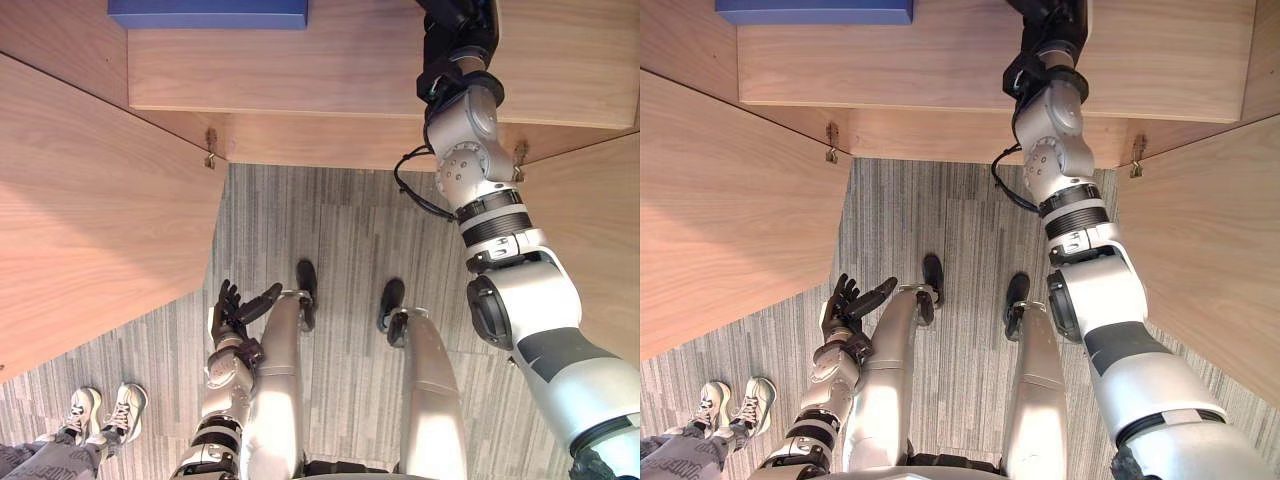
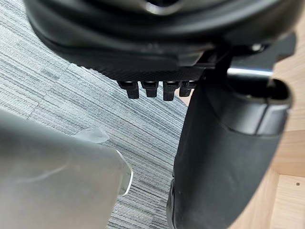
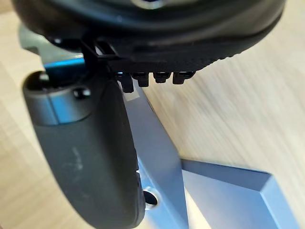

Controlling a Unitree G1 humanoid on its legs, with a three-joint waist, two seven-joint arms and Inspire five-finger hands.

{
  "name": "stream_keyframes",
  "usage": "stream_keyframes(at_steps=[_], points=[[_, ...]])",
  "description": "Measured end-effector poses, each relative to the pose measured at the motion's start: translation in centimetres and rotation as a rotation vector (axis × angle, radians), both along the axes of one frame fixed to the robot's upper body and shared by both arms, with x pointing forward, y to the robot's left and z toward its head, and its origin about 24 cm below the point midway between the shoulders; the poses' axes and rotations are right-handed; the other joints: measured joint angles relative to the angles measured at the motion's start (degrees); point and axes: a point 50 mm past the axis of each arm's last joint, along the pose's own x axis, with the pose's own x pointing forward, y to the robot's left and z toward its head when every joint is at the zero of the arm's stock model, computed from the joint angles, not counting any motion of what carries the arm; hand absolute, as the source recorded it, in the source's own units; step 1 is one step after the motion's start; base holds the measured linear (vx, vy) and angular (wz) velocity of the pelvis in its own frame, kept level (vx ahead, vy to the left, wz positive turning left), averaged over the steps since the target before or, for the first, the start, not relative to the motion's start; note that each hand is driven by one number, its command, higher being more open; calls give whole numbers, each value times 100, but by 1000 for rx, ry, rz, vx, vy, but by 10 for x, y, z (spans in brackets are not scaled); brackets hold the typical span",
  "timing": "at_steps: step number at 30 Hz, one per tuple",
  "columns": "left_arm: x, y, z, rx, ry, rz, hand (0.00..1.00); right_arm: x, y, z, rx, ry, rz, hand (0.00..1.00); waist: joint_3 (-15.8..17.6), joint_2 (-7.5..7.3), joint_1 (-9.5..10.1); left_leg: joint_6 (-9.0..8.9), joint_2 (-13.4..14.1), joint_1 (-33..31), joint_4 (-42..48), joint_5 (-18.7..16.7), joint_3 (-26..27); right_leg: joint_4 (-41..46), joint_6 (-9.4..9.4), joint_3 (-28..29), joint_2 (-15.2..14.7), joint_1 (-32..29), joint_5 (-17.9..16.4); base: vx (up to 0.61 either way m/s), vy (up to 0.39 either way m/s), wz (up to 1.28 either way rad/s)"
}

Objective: Walk over to the cabinet, pick up the folder, carry it to the office cabinet, place the folder inside the office cabinet, then close the office cabinet door

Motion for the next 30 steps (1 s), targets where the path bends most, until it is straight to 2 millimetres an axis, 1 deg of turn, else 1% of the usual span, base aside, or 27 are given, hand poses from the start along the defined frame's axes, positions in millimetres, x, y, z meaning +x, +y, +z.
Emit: stream_keyframes(at_steps=[2, 5, 7, 8, 9, 10, 12, 14, 17, 18, 22, 24, 25, 27, 30], points=[[0, 1, -1, 1, 4, -1, 100, 2, 0, -3, -12, 15, -2, 100, 0, 0, -8, 0, 9, 9, -12, 0, 18, -18, -5, 7, 5, -2, 5, -18, -22, -2], [-1, 2, -2, 4, 8, -10, 100, 2, 2, -5, -81, 16, -12, 100, 0, 0, -61, 1, 19, 17, -19, 0, 41, -30, -4, 19, 13, -2, 12, -17, -25, -2], [-1, 3, -3, 6, 11, -13, 100, 2, 1, -5, -177, -2, -24, 100, 0, 0, -90, 1, 27, 33, -30, 0, 82, -36, 2, 41, 15, -2, 16, -3, -15, -2], [-1, 3, -3, 6, 11, -13, 100, 2, 1, -6, -207, -7, -26, 0, 0, 0, -90, 1, 36, 39, -34, 0, 95, -37, 4, 50, 16, -2, 17, -4, -29, -4], [-1, 3, -3, 7, 11, -14, 100, 1, -1, -10, -282, -15, -39, 0, -1, -1, -91, 2, 43, 50, -39, 0, 121, -40, 5, 59, 16, 0, 17, 0, 0, 0], [-2, 3, -3, 7, 11, -15, 100, 1, -3, -12, -317, -17, -45, 0, -1, -2, -93, 2, 44, 52, -41, 0, 124, -43, 5, 60, 16, 2, 17, 0, 0, 0], [-1, 4, -3, 9, 12, -23, 100, 2, -8, -28, -441, 0, -68, 0, -2, -2, -106, 3, 50, 54, -45, -1, 123, -45, 5, 58, 22, 5, 17, -6, -15, 0], [-1, 4, -4, 11, 13, -35, 100, 1, -12, -40, -525, 9, -88, 0, -2, -3, -116, 3, 56, 54, -46, -1, 122, -48, 5, 57, 29, 5, 17, -21, -37, -1], [0, 6, -5, 27, 30, -51, 100, 1, -14, -49, -612, 25, -78, 0, -7, -4, -143, 5, 73, 54, -44, -3, 118, -49, 3, 52, 42, 5, 18, -28, -39, -1], [0, 6, -5, 29, 30, -56, 100, 1, -15, -54, -612, 34, -74, 0, -8, -5, -141, 5, 79, 53, -44, -3, 113, -50, 3, 48, 47, 5, 18, -23, -37, -1], [1, 6, -6, 27, 34, -57, 100, 2, -15, -63, -607, 55, -48, 0, -29, -6, -133, 6, 95, 52, -50, -3, 114, -67, -3, 46, 63, 5, 21, -7, -16, -1], [0, 6, -8, 25, 46, -57, 100, 1, -13, -71, -574, 72, -33, 0, -88, -6, -125, 6, 101, 44, -60, -3, 108, -89, -5, 39, 70, 5, 23, -6, -36, -1], [-1, 6, -10, 24, 53, -56, 100, 2, -10, -75, -527, 91, -20, 0, -126, -9, -130, 6, 104, 42, -70, -3, 109, -108, -8, 38, 74, 5, 25, 0, -34, -1], [-1, 6, -10, 23, 54, -55, 100, 3, -9, -77, -475, 105, -17, 0, -133, -10, -127, 6, 106, 42, -79, -3, 109, -124, -12, 37, 78, 4, 29, 0, 0, 0], [1, 6, -9, 20, 51, -47, 100, 4, -2, -77, -266, 117, 24, 0, -144, -10, -133, 6, 113, 41, -92, -3, 111, -142, -17, 36, 84, 2, 36, -6, -23, -1]])
